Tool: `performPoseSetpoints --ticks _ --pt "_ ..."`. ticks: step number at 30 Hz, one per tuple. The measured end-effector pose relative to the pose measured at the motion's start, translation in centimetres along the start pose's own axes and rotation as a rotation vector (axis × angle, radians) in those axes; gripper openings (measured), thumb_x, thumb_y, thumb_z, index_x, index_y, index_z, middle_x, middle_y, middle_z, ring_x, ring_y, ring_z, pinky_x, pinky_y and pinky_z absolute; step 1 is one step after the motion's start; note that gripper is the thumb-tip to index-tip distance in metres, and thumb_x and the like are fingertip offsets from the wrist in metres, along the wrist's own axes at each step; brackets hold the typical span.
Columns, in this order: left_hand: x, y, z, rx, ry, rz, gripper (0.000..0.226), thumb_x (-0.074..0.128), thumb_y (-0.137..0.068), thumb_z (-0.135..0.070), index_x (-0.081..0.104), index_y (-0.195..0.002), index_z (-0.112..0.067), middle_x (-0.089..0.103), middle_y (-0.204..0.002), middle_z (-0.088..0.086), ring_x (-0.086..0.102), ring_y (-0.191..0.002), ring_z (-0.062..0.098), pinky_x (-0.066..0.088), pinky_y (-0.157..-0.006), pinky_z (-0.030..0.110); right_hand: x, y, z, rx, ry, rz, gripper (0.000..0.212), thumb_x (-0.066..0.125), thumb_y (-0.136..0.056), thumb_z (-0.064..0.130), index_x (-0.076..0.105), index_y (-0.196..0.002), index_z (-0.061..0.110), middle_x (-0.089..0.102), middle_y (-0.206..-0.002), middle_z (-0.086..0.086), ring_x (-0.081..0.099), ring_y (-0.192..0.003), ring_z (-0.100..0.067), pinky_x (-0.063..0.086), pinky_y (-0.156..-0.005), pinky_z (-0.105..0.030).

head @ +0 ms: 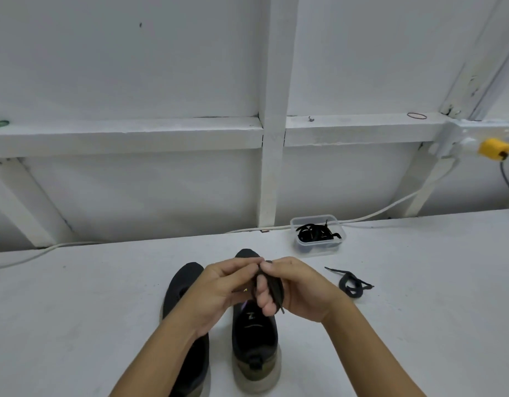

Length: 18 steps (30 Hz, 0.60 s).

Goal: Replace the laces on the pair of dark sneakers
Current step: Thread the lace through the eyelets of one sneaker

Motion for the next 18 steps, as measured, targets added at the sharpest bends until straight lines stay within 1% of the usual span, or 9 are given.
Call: performPoseSetpoints --ticks 2,4,5,7,9,12,15,17,18 --pt "0.4 -0.1 0.3 0.013 -0.008 -0.04 0.027 0.068 -0.091 -0.025 0.073 -0.109 -0.006 0.066 -0.082 0.017 0.065 -0.077 0.034 0.053 -0.079 0.039 -0.6 0.1 -0.4 0.01 -0.011 -0.037 0.034 0.065 -0.086 0.04 0.071 -0.066 0.013 0.067 -0.06 -0.007 0.061 -0.048 -0.016 0.049 -0.053 -0.021" --pt "1.0 -0.2 0.6 0.03 -0.032 -0.106 0.027 0.071 -0.085 -0.029 0.074 -0.104 -0.011 0.069 -0.082 0.015 0.066 -0.076 0.032 0.052 -0.074 0.036 -1.3 0.2 -1.1 0.022 -0.063 -0.099 0.042 0.067 -0.087 0.044 0.064 -0.058 0.014 0.061 -0.052 -0.006 0.054 -0.042 -0.016 0.045 -0.05 -0.021" --pt "1.4 -0.3 0.9 0.042 -0.045 -0.137 0.022 0.071 -0.084 -0.029 0.075 -0.1 -0.014 0.07 -0.082 0.014 0.066 -0.075 0.03 0.052 -0.071 0.034 -1.8 0.3 -1.5 0.036 -0.088 -0.151 0.05 0.067 -0.089 0.051 0.061 -0.054 0.016 0.057 -0.049 -0.005 0.051 -0.039 -0.016 0.043 -0.047 -0.02" --pt "2.0 -0.7 1.8 0.046 -0.068 -0.185 0.008 0.068 -0.092 -0.022 0.075 -0.096 -0.018 0.071 -0.084 0.016 0.064 -0.077 0.031 0.052 -0.071 0.039 -2.8 0.7 -2.6 0.097 -0.117 -0.295 0.066 0.057 -0.086 0.073 0.052 -0.049 0.018 0.05 -0.045 -0.003 0.044 -0.037 -0.015 0.039 -0.043 -0.02" --pt "2.7 -1.2 3.2 0.008 -0.084 -0.217 0.013 0.063 -0.098 -0.016 0.074 -0.093 -0.02 0.071 -0.088 0.014 0.062 -0.08 0.029 0.05 -0.078 0.047 -4.2 1.4 -3.8 0.16 -0.166 -0.456 0.073 0.045 -0.083 0.083 0.046 -0.047 0.019 0.043 -0.046 -0.002 0.038 -0.037 -0.014 0.032 -0.038 -0.021" --pt "4.1 -2.4 5.1 -0.073 -0.082 -0.234 0.011 0.058 -0.101 -0.013 0.068 -0.099 -0.013 0.071 -0.082 0.006 0.063 -0.075 0.022 0.052 -0.085 0.05 -6.1 2.6 -4.8 0.166 -0.193 -0.658 0.073 0.043 -0.093 0.074 0.045 -0.045 0.019 0.039 -0.048 -0.002 0.033 -0.038 -0.014 0.029 -0.036 -0.02" --pt "5.4 -4.0 6.6 -0.116 -0.102 -0.254 0.01 0.055 -0.102 -0.011 0.064 -0.102 -0.007 0.069 -0.077 0.005 0.061 -0.066 0.019 0.055 -0.083 0.047 -7.7 3.5 -5.3 0.153 -0.129 -0.822 0.075 0.041 -0.101 0.064 0.044 -0.04 0.021 0.038 -0.046 0.0 0.03 -0.038 -0.013 0.028 -0.037 -0.021" --pt "6.0 -5.0 7.5 -0.14 -0.131 -0.254 0.011 0.056 -0.101 -0.012 0.065 -0.101 -0.007 0.07 -0.08 0.005 0.063 -0.071 0.019 0.057 -0.081 0.046 -8.8 4.2 -5.5 0.155 -0.137 -0.872 0.073 0.038 -0.104 0.06 0.042 -0.042 0.021 0.035 -0.046 0.0 0.027 -0.038 -0.013 0.026 -0.038 -0.021" --pt "6.3 -5.3 7.7 -0.155 -0.134 -0.236 0.011 0.056 -0.101 -0.013 0.066 -0.101 -0.008 0.072 -0.082 0.005 0.066 -0.073 0.018 0.059 -0.076 0.039 -9.4 4.5 -5.6 0.161 -0.159 -0.873 0.072 0.037 -0.105 0.058 0.04 -0.044 0.02 0.033 -0.046 0.0 0.025 -0.038 -0.013 0.025 -0.039 -0.021"
Point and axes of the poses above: each hand's wrist, its own y-axis away from the middle knuckle, its own x-axis out of the palm, z = x × y, the point moved 7 cm from there along -y, towards the middle knuckle
